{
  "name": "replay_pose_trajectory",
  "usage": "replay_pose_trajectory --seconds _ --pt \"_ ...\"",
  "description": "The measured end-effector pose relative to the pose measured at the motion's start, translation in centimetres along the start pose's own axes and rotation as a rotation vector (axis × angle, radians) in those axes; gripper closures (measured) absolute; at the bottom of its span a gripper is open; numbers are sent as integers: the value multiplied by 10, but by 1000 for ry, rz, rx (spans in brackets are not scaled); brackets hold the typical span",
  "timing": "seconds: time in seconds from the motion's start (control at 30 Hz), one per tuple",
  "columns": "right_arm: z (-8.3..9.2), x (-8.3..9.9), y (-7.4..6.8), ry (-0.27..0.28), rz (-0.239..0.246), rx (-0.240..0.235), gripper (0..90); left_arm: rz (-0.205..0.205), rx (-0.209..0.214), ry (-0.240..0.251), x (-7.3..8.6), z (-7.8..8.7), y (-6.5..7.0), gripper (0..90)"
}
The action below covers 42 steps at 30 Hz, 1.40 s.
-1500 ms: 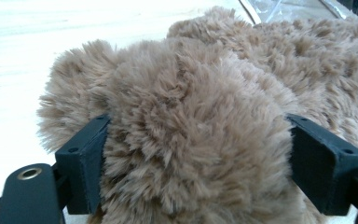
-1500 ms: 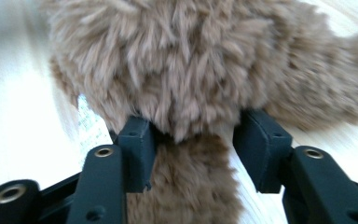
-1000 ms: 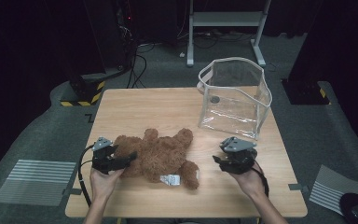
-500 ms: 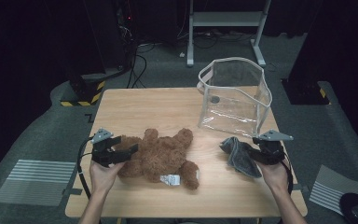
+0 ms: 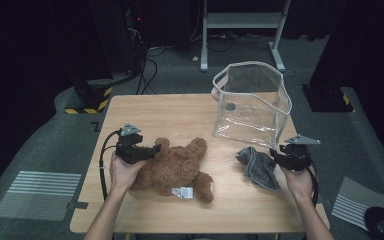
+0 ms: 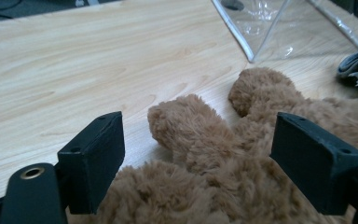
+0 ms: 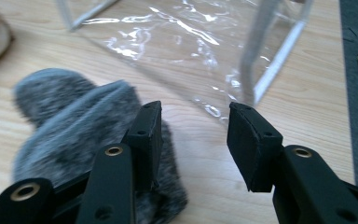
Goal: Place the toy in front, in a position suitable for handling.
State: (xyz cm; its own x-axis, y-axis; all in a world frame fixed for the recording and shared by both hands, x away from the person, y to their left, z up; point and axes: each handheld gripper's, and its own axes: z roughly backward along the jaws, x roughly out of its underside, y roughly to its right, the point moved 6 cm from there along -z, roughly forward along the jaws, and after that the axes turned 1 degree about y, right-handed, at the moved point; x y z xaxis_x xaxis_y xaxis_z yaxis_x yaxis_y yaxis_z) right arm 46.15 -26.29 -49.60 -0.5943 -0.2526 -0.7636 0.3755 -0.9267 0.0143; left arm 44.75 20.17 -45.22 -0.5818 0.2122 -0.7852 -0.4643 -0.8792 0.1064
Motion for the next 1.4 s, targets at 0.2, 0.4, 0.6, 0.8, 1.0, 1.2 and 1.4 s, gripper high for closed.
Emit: replay_pose_trajectory --seconds 0.2,0.4,0.6,0.8,1.0,1.2,1.4 --pt "-15 -4 15 1 -24 49 514 18 8 -33 13 -12 -1 178" --pt "-26 -12 21 8 -17 70 496 42 24 -30 20 -14 -3 181" --pt "-40 -18 27 1 -19 66 541 49 29 -35 22 -16 -4 181" --pt "-49 -25 26 2 5 56 629 49 28 -36 23 -17 -4 181" --pt "-51 -24 23 7 80 57 861 51 30 -38 23 -17 -4 181" --pt "-48 -22 14 -1 169 24 874 52 28 -39 23 -18 -4 181" --pt "-38 -15 3 -5 245 -8 876 53 28 -37 23 -18 -4 181"
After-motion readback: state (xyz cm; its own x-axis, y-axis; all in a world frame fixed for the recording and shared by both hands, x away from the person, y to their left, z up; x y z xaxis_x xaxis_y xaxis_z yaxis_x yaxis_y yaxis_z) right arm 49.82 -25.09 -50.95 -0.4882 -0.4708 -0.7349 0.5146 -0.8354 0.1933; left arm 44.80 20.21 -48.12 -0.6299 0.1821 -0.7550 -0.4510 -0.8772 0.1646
